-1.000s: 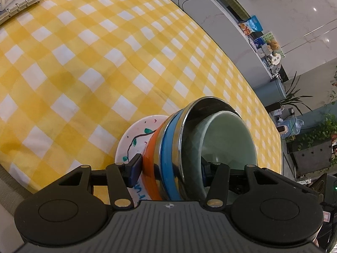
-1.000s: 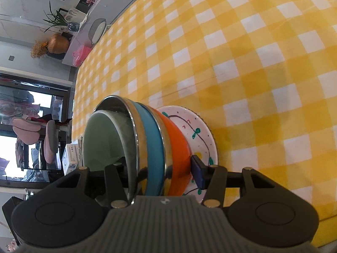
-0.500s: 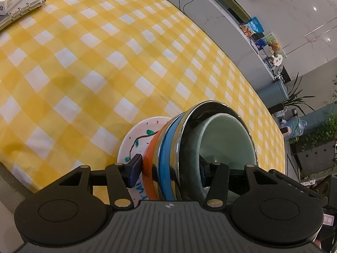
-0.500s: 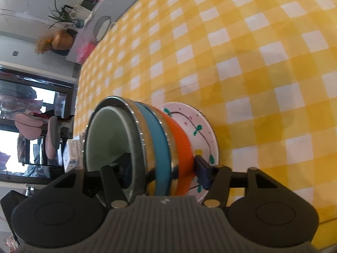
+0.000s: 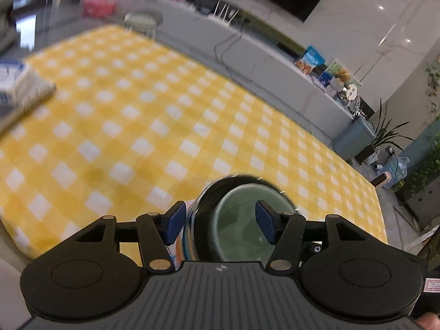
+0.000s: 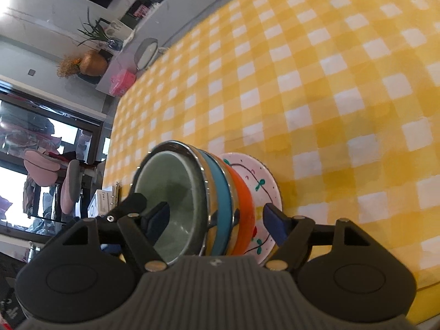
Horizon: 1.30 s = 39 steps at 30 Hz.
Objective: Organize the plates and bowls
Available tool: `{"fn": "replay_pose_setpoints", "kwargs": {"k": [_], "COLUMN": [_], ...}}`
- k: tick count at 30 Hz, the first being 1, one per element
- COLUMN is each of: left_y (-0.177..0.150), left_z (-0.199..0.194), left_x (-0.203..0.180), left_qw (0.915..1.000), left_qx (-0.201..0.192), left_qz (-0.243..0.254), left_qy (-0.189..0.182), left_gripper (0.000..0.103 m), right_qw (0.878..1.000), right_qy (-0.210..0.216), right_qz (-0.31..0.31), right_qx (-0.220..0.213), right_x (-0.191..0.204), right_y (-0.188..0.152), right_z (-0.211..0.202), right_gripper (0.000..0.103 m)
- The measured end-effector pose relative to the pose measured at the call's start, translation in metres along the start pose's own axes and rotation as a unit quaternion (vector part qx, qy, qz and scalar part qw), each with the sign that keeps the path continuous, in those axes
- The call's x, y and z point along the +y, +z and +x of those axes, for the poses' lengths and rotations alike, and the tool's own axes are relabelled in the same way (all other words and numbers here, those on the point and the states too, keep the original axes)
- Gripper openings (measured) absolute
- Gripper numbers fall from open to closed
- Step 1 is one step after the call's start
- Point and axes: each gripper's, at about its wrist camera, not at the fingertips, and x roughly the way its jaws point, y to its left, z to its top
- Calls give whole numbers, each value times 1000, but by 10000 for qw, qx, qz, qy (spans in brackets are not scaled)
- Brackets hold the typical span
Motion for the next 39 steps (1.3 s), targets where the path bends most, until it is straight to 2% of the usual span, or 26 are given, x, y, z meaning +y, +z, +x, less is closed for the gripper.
{"fn": "replay_pose_setpoints", "kwargs": {"k": [6, 10, 15, 17, 20, 24, 28, 30, 34, 39], "left_y": [-8, -23, -44, -54, -73, -98, -119, -126, -131, -131], "left_z": [-36, -60, -85, -93, -105, -113, -112, -109, -95, -76], "left_x": [-35, -56, -74, -83, -95, -107, -113, -111, -100, -96], "left_qw": [9941, 9843, 9707, 9641, 9478, 9351, 9240, 9280, 9460, 9546], "left_qx": [-677, -1078, -1404, -1565, -1884, -1981, -2058, -1931, -1397, -908], "left_qz": [848, 1388, 1937, 2146, 2557, 2917, 3161, 3134, 2908, 2817], "left_qy": [-40, -170, -228, -32, 273, 366, 630, 582, 317, 330], "left_gripper": [67, 67, 67, 67, 67, 71, 75, 76, 79, 78], "right_qw": [9968, 9883, 9675, 9574, 9419, 9207, 9141, 9152, 9174, 9192], "right_qy": [-153, -296, -575, -728, -919, -1105, -1124, -1164, -1318, -1497], "right_qz": [-609, -1154, -1889, -2130, -2434, -2769, -2806, -2749, -2571, -2573], "right_qx": [-502, -950, -1581, -1806, -2123, -2517, -2702, -2705, -2739, -2580], "right_x": [15, 23, 28, 28, 27, 22, 11, 6, 0, -5], "right_y": [-11, -27, -57, -70, -91, -119, -143, -150, -158, -161], "right_z": [-37, -68, -106, -119, -136, -155, -164, -163, -160, -146], "right_gripper": [76, 77, 80, 80, 81, 82, 84, 86, 88, 90]}}
